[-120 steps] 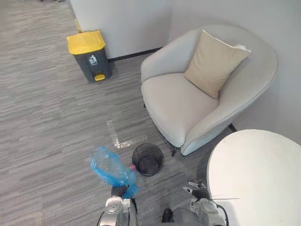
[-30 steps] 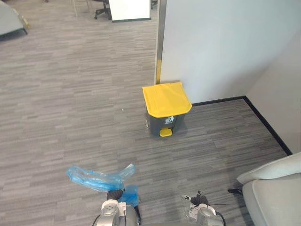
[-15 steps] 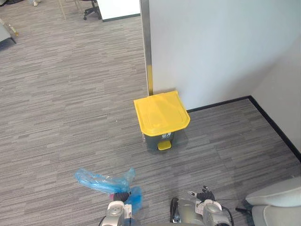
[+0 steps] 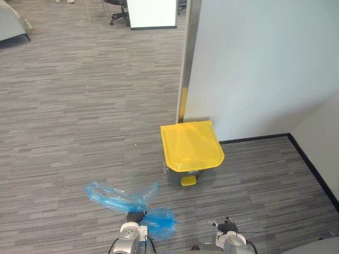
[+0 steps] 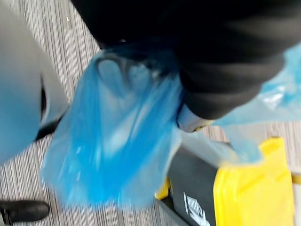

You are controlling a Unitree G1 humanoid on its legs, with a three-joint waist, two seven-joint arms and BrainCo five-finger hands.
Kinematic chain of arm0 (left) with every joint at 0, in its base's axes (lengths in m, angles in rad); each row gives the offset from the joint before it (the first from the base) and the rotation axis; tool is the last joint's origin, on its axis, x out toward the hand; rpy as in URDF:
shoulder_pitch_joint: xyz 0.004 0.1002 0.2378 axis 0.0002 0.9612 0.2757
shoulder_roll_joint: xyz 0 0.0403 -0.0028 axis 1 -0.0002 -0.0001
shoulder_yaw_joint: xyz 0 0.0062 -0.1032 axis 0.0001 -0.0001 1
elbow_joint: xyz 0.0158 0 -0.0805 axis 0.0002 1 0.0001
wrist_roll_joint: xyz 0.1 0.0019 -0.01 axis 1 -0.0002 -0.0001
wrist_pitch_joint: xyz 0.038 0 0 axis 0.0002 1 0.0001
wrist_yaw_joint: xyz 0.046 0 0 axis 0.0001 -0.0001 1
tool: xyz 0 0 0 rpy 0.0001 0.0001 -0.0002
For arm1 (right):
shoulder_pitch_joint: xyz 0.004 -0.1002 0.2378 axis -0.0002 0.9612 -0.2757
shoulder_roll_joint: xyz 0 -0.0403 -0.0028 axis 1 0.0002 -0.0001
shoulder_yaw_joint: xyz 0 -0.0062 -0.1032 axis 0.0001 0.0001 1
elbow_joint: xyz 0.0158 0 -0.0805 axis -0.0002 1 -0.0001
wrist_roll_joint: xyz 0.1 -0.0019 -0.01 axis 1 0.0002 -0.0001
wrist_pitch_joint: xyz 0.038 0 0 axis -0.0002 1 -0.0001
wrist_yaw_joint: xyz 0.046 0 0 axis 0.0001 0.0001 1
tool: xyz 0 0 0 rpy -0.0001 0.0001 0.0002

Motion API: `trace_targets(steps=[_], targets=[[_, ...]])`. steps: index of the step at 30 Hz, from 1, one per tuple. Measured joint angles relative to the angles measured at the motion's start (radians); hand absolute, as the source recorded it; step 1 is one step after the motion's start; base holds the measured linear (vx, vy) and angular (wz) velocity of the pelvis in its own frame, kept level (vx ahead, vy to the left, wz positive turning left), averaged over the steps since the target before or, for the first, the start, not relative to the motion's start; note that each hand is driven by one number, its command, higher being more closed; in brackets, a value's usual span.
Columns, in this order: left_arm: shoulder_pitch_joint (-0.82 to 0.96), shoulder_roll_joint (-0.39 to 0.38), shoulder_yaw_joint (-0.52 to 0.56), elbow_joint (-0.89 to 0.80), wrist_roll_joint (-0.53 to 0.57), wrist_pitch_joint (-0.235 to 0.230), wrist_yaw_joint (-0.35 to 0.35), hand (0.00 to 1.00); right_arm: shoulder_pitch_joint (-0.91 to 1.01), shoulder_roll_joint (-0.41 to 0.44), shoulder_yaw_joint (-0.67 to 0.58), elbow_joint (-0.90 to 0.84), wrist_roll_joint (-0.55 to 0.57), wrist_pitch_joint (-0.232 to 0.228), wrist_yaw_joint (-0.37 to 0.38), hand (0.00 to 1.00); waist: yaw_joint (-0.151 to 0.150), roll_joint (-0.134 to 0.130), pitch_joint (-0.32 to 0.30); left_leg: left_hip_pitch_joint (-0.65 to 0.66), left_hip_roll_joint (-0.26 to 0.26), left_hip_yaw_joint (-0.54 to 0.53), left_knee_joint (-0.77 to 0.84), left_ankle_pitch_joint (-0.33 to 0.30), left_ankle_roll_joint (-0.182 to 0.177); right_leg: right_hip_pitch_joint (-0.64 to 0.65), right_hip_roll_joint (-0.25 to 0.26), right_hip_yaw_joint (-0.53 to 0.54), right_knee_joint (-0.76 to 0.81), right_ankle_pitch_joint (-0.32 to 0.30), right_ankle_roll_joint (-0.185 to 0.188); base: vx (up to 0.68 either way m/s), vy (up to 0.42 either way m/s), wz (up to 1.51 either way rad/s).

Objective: Gather rubbish on tea table into small bin, then transfer packed bag to large trash can.

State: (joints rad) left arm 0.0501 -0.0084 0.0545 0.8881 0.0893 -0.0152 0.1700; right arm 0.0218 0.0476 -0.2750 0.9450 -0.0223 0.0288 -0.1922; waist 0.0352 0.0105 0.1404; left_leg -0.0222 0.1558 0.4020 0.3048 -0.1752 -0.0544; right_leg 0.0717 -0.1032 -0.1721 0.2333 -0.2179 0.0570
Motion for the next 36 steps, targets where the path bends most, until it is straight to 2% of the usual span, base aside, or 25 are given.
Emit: trace_targets(steps=[3,4,5,6,7,8,10,12,13,14,15,16,19,22,28,32,36], targets=[[0.003,0.024,-0.001,0.020,0.007,0.000,0.000,1.00,-0.010,-0.003,0.000,0.014,-0.004,-0.001,0.001,0.00,0.001,-0.009,0.000,0.043,-0.046,0.027,-0.093,0.031,0.002,-0.030,-0.026,0.035,0.040,-0.009,0.014,0.01,0.042,-0.31],[0.003,0.027,-0.003,0.031,0.007,0.001,0.000,1.00,-0.013,-0.004,0.004,0.014,-0.008,-0.001,0.002,0.00,0.002,-0.013,0.003,0.047,-0.058,0.038,-0.106,0.031,0.003,-0.070,-0.041,0.051,0.103,-0.019,0.030,-0.01,0.025,-0.25],[0.001,0.031,-0.004,0.036,0.007,0.001,0.000,1.00,-0.014,-0.012,0.004,0.012,-0.011,0.000,0.003,0.00,0.001,-0.020,0.009,0.057,-0.065,0.046,-0.119,0.023,0.014,-0.130,-0.053,0.072,0.227,-0.019,0.032,-0.03,0.034,-0.21],[0.000,0.033,-0.007,0.035,0.007,0.000,0.000,1.00,-0.014,-0.014,0.003,0.009,-0.011,-0.001,0.003,0.00,-0.001,-0.020,0.011,0.063,-0.065,0.046,-0.121,0.018,0.020,-0.150,-0.056,0.078,0.280,-0.019,0.033,-0.04,0.027,0.02],[0.000,0.037,-0.013,0.032,0.007,-0.001,0.000,1.00,-0.013,-0.013,0.004,0.001,-0.012,-0.002,0.002,0.00,-0.007,-0.036,0.021,0.090,-0.079,0.030,-0.119,-0.002,0.017,-0.199,-0.085,0.080,0.437,-0.003,0.057,-0.03,0.016,0.30],[-0.006,0.045,-0.011,0.033,0.007,-0.002,0.002,1.00,-0.012,-0.010,0.006,-0.020,-0.014,-0.002,0.003,0.00,-0.018,-0.042,0.033,0.116,-0.079,0.013,-0.110,-0.017,0.017,-0.254,-0.096,0.090,0.563,0.012,0.041,0.02,0.003,0.41],[-0.005,0.049,-0.003,0.033,0.007,-0.002,0.002,1.00,-0.001,-0.008,0.013,-0.027,-0.015,-0.003,0.002,0.00,-0.020,-0.056,0.030,0.133,-0.075,-0.003,-0.109,-0.027,0.017,-0.277,-0.087,0.087,0.531,-0.041,0.020,0.04,0.006,0.31],[-0.005,0.049,-0.002,0.034,0.007,-0.002,0.002,1.00,-0.001,-0.008,0.014,-0.027,-0.015,-0.003,0.003,0.00,-0.024,-0.062,0.027,0.132,-0.075,-0.017,-0.108,-0.030,0.018,-0.307,-0.069,0.087,0.435,-0.041,0.007,0.09,-0.047,0.30],[-0.004,0.050,-0.001,0.034,0.007,-0.002,0.002,1.00,0.002,-0.007,0.014,-0.024,-0.015,-0.002,0.002,0.00,-0.029,-0.068,0.023,0.127,-0.078,-0.038,-0.091,-0.041,0.007,-0.312,-0.037,0.105,0.308,0.006,-0.009,0.14,-0.076,0.37],[-0.004,0.052,-0.001,0.034,0.008,-0.002,0.001,1.00,0.006,-0.006,0.014,-0.023,-0.015,-0.002,0.003,0.00,-0.029,-0.072,0.021,0.125,-0.080,-0.042,-0.082,-0.049,0.001,-0.311,-0.031,0.114,0.262,0.036,-0.016,0.27,-0.125,0.37],[-0.019,0.039,0.003,0.050,0.010,0.001,0.000,1.00,0.011,-0.010,0.011,-0.019,-0.014,-0.003,0.005,0.00,-0.031,-0.066,0.018,0.115,-0.072,-0.068,-0.040,-0.071,-0.019,-0.279,-0.015,0.121,0.227,0.073,-0.032,0.26,-0.079,0.21],[-0.017,0.020,0.004,0.054,0.013,-0.001,0.000,1.00,0.017,-0.023,0.003,-0.015,-0.015,-0.001,0.005,0.00,-0.027,-0.039,0.004,0.113,-0.050,-0.070,-0.039,-0.074,-0.028,-0.267,0.002,0.106,0.206,0.068,-0.035,0.31,-0.093,0.18],[-0.021,-0.023,0.003,0.058,0.026,-0.001,-0.002,1.00,0.017,-0.031,0.003,-0.013,-0.016,-0.001,0.005,0.00,-0.029,-0.019,-0.005,0.119,-0.026,-0.085,-0.056,-0.075,-0.036,-0.251,0.029,0.083,0.172,0.065,-0.038,0.21,-0.046,0.10],[-0.021,-0.041,0.002,0.065,0.027,-0.001,-0.019,1.00,0.021,-0.028,0.003,-0.002,-0.015,-0.001,0.005,0.00,-0.029,-0.024,-0.008,0.159,-0.007,-0.087,-0.089,-0.075,-0.037,-0.195,0.053,0.072,0.122,0.067,-0.041,0.15,-0.026,0.02],[-0.024,-0.044,0.004,0.066,0.028,-0.002,-0.019,1.00,0.024,-0.032,0.001,0.013,-0.015,-0.002,0.005,0.00,-0.029,-0.025,-0.012,0.163,-0.012,-0.088,-0.101,-0.075,-0.037,-0.170,0.052,0.082,0.047,0.103,-0.026,0.04,0.049,-0.04],[-0.013,-0.037,0.004,0.068,0.028,-0.001,-0.017,1.00,0.034,-0.031,-0.026,0.014,-0.014,-0.003,0.006,0.00,-0.029,-0.010,-0.025,0.164,-0.025,-0.089,-0.115,-0.074,-0.036,-0.140,0.052,0.090,-0.017,0.139,-0.011,-0.02,0.056,-0.01],[-0.007,-0.027,0.004,0.068,0.028,-0.001,-0.017,1.00,0.038,-0.036,-0.034,0.014,-0.013,-0.003,0.006,0.00,-0.029,-0.002,-0.030,0.164,-0.032,-0.086,-0.120,-0.072,-0.033,-0.140,0.050,0.096,-0.028,0.149,-0.007,-0.04,0.027,-0.05]])
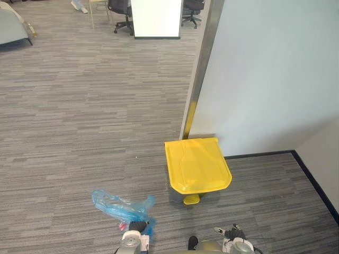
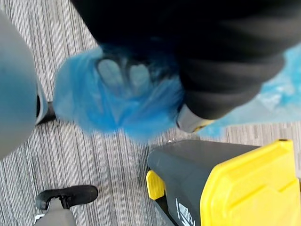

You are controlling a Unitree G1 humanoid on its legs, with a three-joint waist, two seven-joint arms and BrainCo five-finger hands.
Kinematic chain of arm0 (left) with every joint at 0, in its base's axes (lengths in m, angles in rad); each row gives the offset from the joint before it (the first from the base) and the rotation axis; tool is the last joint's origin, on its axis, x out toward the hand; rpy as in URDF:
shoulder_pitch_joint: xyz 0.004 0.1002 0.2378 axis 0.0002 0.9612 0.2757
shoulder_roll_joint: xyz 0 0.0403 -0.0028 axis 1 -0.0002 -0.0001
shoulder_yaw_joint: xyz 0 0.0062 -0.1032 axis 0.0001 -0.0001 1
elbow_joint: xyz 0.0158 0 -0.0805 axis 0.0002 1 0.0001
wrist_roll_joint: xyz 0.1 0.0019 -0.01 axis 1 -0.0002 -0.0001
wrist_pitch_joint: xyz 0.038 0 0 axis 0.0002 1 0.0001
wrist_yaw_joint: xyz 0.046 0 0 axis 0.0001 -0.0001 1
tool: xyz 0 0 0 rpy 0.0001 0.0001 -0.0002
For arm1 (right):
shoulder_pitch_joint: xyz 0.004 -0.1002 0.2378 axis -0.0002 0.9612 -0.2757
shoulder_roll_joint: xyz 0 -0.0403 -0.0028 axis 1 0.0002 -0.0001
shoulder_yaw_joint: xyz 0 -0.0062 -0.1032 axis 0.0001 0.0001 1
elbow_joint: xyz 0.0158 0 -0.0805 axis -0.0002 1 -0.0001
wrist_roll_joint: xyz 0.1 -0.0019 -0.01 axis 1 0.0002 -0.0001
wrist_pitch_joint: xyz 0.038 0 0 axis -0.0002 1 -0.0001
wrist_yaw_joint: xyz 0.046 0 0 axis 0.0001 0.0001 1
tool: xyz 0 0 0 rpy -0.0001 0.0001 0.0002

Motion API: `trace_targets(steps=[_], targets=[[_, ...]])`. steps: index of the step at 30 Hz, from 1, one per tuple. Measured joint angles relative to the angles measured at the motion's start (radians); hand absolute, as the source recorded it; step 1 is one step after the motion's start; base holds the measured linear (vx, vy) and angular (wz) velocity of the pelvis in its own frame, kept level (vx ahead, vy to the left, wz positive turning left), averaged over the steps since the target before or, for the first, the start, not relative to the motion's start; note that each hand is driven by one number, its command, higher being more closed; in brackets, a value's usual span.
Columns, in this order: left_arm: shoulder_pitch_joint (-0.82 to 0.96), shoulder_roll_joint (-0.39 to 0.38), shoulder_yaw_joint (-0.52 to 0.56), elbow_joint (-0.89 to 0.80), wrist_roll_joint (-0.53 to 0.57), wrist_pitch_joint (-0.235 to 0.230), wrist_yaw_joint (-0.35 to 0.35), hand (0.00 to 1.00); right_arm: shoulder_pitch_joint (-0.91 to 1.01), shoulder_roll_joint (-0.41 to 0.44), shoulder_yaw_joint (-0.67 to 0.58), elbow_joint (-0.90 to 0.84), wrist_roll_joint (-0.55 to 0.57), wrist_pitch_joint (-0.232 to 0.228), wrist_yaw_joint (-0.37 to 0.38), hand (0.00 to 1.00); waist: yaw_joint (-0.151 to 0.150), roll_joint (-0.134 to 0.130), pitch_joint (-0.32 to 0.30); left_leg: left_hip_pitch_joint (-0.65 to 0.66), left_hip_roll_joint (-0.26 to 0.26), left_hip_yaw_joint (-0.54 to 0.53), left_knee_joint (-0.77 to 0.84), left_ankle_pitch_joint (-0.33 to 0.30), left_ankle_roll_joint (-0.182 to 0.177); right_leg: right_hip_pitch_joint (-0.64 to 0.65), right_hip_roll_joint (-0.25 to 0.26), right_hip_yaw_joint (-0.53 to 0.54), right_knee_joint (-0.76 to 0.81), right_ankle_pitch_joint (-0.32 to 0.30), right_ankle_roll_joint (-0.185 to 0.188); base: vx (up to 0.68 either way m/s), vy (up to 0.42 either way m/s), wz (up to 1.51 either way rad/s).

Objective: Gather rubbish on tea table into small bin, then transfer packed bag to large trash can.

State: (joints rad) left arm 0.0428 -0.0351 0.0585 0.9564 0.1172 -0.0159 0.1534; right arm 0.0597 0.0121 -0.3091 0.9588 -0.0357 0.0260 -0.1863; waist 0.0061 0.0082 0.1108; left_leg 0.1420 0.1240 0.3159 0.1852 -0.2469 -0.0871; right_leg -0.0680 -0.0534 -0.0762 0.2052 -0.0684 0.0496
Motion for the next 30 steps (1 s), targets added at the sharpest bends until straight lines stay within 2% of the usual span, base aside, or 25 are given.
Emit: trace_targets(steps=[4,13,15,16,20,25,30], targets=[[0.004,0.005,0.000,0.000,0.000,0.000,0.000,1.00,0.007,-0.009,0.000,0.001,0.005,0.000,0.000,0.00,0.000,0.010,-0.001,0.005,-0.011,-0.004,-0.025,0.020,0.001,-0.002,-0.002,-0.001,-0.003,0.007,-0.003,-0.06,-0.009,0.02],[0.008,0.003,-0.001,0.009,0.000,-0.001,-0.002,1.00,0.008,-0.011,0.003,0.000,0.005,0.000,-0.002,0.00,0.001,0.013,-0.004,0.034,-0.014,0.002,-0.077,0.051,-0.006,-0.003,0.003,-0.005,-0.001,0.011,-0.009,-0.03,-0.029,-0.03],[0.008,0.002,-0.001,0.009,0.000,-0.002,-0.002,1.00,0.008,-0.011,0.005,0.000,0.005,0.000,-0.004,0.00,0.001,0.011,-0.005,0.035,-0.015,0.002,-0.077,0.050,-0.006,-0.003,0.002,-0.005,0.001,0.011,-0.009,0.00,0.000,0.00],[0.001,-0.014,0.000,-0.001,0.000,-0.010,-0.001,1.00,0.010,-0.008,0.039,-0.006,0.004,0.001,-0.008,0.00,0.008,-0.012,-0.008,-0.001,-0.014,0.027,0.014,0.010,0.007,-0.051,-0.019,0.022,0.063,-0.003,0.002,0.00,0.000,0.00],[0.001,-0.015,0.000,-0.001,0.000,-0.010,0.000,1.00,0.010,-0.008,0.039,-0.006,0.004,0.001,-0.008,0.00,0.008,-0.012,-0.008,-0.001,-0.014,0.027,0.015,0.010,0.007,-0.051,-0.021,0.022,0.061,-0.003,0.002,0.00,0.000,0.00],[0.012,-0.017,0.038,-0.001,-0.001,-0.010,0.000,1.00,0.012,-0.013,0.039,-0.001,0.004,0.001,-0.008,0.00,0.009,0.001,-0.035,-0.017,-0.011,0.002,-0.009,0.013,0.008,-0.034,-0.024,-0.012,0.013,0.005,0.003,0.01,-0.003,0.17],[0.023,-0.004,0.066,0.004,-0.003,-0.010,0.000,1.00,0.017,-0.025,0.038,0.019,0.008,0.002,-0.008,0.00,0.029,0.017,-0.061,-0.017,-0.010,0.001,-0.081,0.045,0.003,0.002,-0.008,-0.027,-0.107,0.060,0.008,0.11,0.016,0.03]])
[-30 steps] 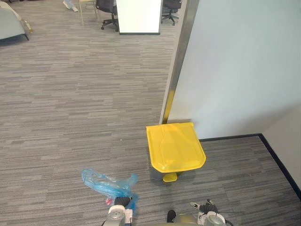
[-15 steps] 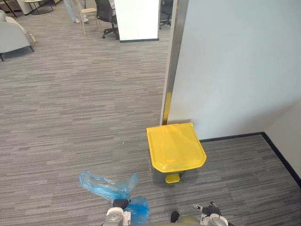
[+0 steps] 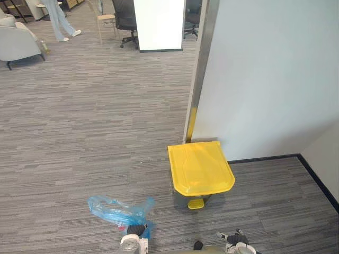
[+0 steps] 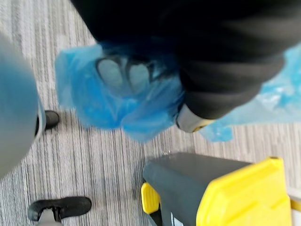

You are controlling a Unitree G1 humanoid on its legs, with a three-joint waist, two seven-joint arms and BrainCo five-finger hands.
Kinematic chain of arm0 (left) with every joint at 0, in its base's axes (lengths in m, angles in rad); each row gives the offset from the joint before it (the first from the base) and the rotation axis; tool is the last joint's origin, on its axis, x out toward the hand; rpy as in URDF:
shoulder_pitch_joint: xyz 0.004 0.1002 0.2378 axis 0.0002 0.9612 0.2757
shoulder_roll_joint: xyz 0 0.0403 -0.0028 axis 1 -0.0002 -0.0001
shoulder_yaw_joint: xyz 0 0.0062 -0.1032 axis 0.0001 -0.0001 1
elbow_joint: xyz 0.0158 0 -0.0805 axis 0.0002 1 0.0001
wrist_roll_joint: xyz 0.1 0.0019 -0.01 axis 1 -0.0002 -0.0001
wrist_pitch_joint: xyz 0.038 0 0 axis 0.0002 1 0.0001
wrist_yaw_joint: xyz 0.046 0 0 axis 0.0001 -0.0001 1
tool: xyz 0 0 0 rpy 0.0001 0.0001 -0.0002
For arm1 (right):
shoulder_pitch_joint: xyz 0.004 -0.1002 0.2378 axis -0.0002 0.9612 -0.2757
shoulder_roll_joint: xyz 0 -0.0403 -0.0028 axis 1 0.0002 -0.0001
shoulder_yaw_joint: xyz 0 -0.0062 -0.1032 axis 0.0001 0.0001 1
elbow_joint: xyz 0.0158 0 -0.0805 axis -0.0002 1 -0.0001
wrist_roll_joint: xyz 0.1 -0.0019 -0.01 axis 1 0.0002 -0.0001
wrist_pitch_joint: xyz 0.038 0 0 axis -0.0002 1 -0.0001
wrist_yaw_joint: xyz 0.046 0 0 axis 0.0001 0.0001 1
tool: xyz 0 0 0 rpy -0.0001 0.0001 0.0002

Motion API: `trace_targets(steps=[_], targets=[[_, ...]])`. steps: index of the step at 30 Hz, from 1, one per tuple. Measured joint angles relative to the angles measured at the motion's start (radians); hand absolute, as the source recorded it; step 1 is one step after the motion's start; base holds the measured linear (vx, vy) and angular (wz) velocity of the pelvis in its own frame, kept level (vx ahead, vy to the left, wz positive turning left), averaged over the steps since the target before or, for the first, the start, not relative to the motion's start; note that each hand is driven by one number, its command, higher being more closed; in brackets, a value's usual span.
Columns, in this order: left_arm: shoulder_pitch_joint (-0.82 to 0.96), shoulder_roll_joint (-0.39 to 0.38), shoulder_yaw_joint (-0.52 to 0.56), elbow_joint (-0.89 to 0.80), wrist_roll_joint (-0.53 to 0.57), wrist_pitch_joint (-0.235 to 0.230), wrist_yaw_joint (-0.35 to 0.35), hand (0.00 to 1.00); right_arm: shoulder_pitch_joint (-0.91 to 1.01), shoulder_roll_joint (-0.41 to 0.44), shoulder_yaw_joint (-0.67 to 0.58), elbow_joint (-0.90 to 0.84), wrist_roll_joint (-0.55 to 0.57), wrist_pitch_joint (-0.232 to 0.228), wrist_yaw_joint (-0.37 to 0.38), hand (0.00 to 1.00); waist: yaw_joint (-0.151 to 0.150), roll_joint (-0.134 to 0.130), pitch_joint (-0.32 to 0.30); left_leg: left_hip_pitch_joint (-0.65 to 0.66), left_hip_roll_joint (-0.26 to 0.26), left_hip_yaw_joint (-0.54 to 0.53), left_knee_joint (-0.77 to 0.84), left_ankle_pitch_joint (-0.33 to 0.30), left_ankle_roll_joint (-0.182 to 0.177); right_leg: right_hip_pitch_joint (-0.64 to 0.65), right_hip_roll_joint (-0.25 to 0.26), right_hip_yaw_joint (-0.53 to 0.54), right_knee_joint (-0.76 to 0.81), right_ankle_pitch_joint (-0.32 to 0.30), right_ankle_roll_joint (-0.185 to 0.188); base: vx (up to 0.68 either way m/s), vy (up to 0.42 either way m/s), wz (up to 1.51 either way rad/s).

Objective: Gather rubbish on tea table into small bin, then transfer packed bag to large trash can.

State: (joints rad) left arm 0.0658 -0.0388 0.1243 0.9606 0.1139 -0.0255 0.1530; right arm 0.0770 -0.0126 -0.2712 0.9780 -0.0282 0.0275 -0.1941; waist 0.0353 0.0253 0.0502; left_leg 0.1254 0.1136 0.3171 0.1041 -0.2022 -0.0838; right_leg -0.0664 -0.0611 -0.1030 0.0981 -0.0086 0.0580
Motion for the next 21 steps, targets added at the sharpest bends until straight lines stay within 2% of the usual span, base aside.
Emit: trace_targets(steps=[3,8,11,13,14,15,16,17,18,21], targets=[[-0.003,0.016,0.012,0.017,-0.003,0.000,0.000,1.00,-0.015,-0.007,-0.002,0.032,0.000,0.001,0.001,0.00,0.000,0.002,-0.006,0.005,-0.002,0.002,-0.015,0.001,-0.001,0.024,0.017,0.008,-0.077,0.035,0.001,0.14,0.015,-0.07],[-0.012,0.028,0.012,0.037,-0.010,0.000,0.000,1.00,-0.038,-0.016,-0.011,0.064,0.000,0.001,0.002,0.00,0.000,0.000,0.003,0.016,-0.013,0.018,-0.015,0.001,-0.001,0.029,0.021,0.059,-0.105,0.049,-0.001,0.05,0.016,-0.27],[-0.021,0.029,0.011,0.047,-0.021,0.000,0.000,1.00,-0.049,-0.015,-0.007,0.063,0.000,0.002,0.002,0.00,0.003,-0.005,0.022,0.016,-0.020,0.039,-0.007,-0.001,0.001,0.004,0.021,0.094,-0.077,0.050,0.000,-0.03,0.014,-0.39],[-0.036,0.036,0.003,0.043,-0.029,0.000,0.000,1.00,-0.066,-0.012,0.000,0.055,0.000,0.002,0.002,0.00,0.003,-0.012,0.057,0.016,-0.015,0.058,0.040,-0.012,0.018,-0.041,0.024,0.116,0.018,0.035,-0.007,-0.05,0.012,-0.36],[-0.040,0.039,0.000,0.036,-0.030,0.000,0.000,1.00,-0.069,-0.008,0.001,0.044,0.000,0.002,0.002,0.00,0.003,-0.018,0.076,0.017,-0.009,0.059,0.069,-0.032,0.023,-0.062,0.022,0.118,0.092,0.003,-0.007,-0.13,0.003,-0.27],[-0.042,0.046,-0.008,0.030,-0.034,-0.003,0.000,1.00,-0.061,0.000,0.001,0.016,0.000,0.001,0.001,0.00,-0.001,-0.025,0.095,0.032,0.000,0.066,0.123,-0.094,0.024,-0.113,0.017,0.111,0.249,-0.058,0.001,-0.14,0.011,-0.41],[-0.047,0.046,-0.006,0.028,-0.036,-0.005,0.000,1.00,-0.063,0.004,-0.001,0.010,0.001,0.001,0.001,0.00,0.001,-0.035,0.107,0.042,0.009,0.086,0.167,-0.144,0.032,-0.173,0.002,0.073,0.390,-0.078,0.009,-0.15,0.007,-0.43],[-0.053,0.055,-0.006,0.026,-0.036,-0.006,0.000,1.00,-0.065,0.005,-0.004,-0.011,0.006,0.000,0.002,0.00,0.003,-0.029,0.127,0.056,0.011,0.092,0.192,-0.164,0.035,-0.221,-0.015,0.032,0.487,-0.086,0.010,-0.11,0.005,-0.43],[-0.049,0.069,-0.008,0.037,-0.036,-0.004,0.001,1.00,-0.065,0.014,-0.002,-0.032,0.006,-0.001,0.002,0.00,-0.004,-0.038,0.130,0.079,0.013,0.102,0.220,-0.197,0.040,-0.245,-0.035,-0.021,0.539,-0.114,0.002,-0.13,-0.003,-0.32],[-0.047,0.082,-0.032,0.039,-0.035,-0.004,0.000,1.00,-0.072,0.014,0.000,-0.033,0.006,-0.001,0.002,0.00,-0.011,-0.050,0.135,0.101,0.017,0.108,0.259,-0.229,0.035,-0.280,-0.050,-0.085,0.417,-0.104,-0.006,0.00,-0.054,-0.04]])
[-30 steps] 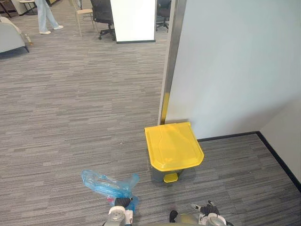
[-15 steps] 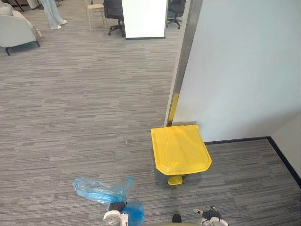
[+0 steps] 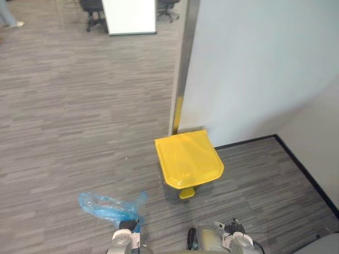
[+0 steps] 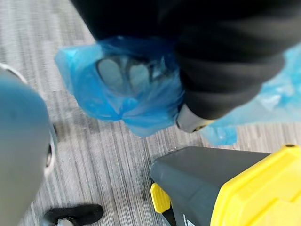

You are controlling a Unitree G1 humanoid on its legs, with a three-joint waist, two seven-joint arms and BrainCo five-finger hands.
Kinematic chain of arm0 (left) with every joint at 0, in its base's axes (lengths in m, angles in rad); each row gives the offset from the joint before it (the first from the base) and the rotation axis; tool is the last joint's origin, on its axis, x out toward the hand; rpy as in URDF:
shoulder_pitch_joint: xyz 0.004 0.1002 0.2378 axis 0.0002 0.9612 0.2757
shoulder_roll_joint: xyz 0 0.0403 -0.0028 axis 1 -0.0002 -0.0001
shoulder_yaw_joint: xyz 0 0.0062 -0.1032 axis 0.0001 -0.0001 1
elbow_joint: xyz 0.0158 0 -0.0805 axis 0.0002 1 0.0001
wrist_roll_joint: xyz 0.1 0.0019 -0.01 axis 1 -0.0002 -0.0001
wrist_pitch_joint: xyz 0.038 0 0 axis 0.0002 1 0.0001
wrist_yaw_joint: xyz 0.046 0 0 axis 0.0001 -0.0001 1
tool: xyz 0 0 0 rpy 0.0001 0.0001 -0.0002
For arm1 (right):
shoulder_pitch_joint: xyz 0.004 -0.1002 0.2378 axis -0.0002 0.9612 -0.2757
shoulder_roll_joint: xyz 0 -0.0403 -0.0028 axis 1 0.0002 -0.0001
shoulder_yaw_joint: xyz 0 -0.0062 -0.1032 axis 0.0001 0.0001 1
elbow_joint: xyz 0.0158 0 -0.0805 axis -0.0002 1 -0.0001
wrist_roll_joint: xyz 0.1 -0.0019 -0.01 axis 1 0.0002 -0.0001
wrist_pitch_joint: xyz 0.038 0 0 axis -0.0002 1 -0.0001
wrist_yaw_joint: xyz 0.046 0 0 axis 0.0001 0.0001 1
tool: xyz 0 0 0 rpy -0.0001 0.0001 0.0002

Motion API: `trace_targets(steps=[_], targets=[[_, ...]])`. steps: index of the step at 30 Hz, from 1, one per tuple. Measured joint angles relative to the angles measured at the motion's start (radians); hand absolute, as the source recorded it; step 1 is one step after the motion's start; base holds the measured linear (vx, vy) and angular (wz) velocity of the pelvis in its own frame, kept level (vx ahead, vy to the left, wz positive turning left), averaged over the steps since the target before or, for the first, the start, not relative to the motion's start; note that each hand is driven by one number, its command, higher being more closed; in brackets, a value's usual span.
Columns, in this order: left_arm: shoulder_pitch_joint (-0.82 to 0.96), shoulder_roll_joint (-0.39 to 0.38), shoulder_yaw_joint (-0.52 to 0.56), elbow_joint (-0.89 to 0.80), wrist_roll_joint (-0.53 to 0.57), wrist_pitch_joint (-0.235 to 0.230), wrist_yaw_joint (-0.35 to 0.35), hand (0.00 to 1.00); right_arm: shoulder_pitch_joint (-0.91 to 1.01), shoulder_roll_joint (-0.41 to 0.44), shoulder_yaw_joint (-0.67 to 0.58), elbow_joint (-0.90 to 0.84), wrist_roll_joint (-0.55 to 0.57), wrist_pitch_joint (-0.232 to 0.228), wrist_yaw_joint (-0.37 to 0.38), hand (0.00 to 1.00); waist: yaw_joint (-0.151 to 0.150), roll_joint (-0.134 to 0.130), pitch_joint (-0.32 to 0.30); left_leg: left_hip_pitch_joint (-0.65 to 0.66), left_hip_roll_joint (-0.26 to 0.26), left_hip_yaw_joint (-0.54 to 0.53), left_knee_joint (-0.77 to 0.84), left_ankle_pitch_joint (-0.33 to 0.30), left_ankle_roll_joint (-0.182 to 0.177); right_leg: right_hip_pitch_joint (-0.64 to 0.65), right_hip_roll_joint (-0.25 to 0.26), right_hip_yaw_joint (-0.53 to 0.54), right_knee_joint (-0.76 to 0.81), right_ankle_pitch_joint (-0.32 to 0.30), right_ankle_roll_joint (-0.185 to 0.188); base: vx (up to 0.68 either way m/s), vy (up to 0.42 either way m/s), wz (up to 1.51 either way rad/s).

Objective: Gather rubbish on tea table into small bin, then transfer packed bag to large trash can.

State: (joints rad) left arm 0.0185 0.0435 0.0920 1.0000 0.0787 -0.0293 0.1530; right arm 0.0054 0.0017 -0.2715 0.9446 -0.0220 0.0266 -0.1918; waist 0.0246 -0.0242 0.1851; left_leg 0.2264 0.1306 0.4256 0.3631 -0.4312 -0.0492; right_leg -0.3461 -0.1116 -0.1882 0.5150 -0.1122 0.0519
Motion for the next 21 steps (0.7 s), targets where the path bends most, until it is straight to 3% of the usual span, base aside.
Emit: trace_targets(steps=[2,4,7,11,14,18,21], targets=[[-0.004,-0.001,-0.003,0.000,0.002,0.000,0.000,1.00,-0.016,0.000,-0.001,0.006,-0.002,0.003,-0.001,0.00,-0.001,0.004,0.007,-0.006,0.017,-0.004,0.051,-0.035,-0.031,-0.014,0.010,-0.023,-0.147,0.040,0.003,0.17,-0.142,0.11],[-0.017,-0.006,-0.004,0.007,0.009,0.000,0.000,1.00,-0.023,-0.001,-0.001,0.014,-0.011,0.008,-0.003,0.00,0.001,0.007,0.012,-0.004,0.037,-0.014,0.093,-0.067,-0.056,0.000,0.019,-0.039,-0.153,0.160,-0.025,0.23,-0.118,0.08],[-0.052,-0.038,-0.004,0.012,0.011,0.000,-0.002,1.00,-0.043,0.003,-0.044,0.008,-0.016,0.013,-0.004,0.00,0.000,0.021,0.043,0.001,0.052,-0.052,0.096,-0.063,-0.053,-0.012,0.030,-0.041,-0.074,0.117,-0.089,0.18,-0.111,0.26],[-0.064,-0.056,-0.003,0.011,0.037,-0.001,-0.006,1.00,-0.042,0.017,-0.090,0.003,-0.015,0.011,0.000,0.00,0.000,0.007,0.055,-0.008,0.087,-0.117,0.184,-0.064,-0.048,-0.023,0.021,-0.048,0.066,0.012,-0.088,0.12,-0.119,0.27],[-0.075,-0.056,-0.003,0.011,0.037,0.001,-0.005,1.00,-0.034,0.028,-0.107,-0.011,-0.015,0.014,0.002,0.00,0.001,0.000,0.059,-0.066,0.123,-0.175,0.294,-0.074,-0.032,-0.040,0.010,-0.085,0.145,-0.039,-0.111,0.13,-0.109,0.36],[-0.078,-0.061,-0.002,0.010,0.037,0.001,-0.004,1.00,-0.036,0.031,-0.107,-0.029,-0.015,0.017,0.010,0.00,0.001,0.007,0.061,-0.087,0.157,-0.186,0.300,-0.074,-0.033,-0.053,0.025,-0.112,0.155,-0.061,-0.119,0.13,-0.073,0.09],[-0.080,-0.067,0.005,0.009,0.037,0.005,-0.004,1.00,-0.038,0.030,-0.107,-0.029,-0.013,0.019,0.016,0.00,0.000,0.019,0.055,-0.065,0.156,-0.174,0.241,-0.055,-0.066,-0.054,0.036,-0.114,0.140,-0.062,-0.124,0.13,-0.054,-0.08]])
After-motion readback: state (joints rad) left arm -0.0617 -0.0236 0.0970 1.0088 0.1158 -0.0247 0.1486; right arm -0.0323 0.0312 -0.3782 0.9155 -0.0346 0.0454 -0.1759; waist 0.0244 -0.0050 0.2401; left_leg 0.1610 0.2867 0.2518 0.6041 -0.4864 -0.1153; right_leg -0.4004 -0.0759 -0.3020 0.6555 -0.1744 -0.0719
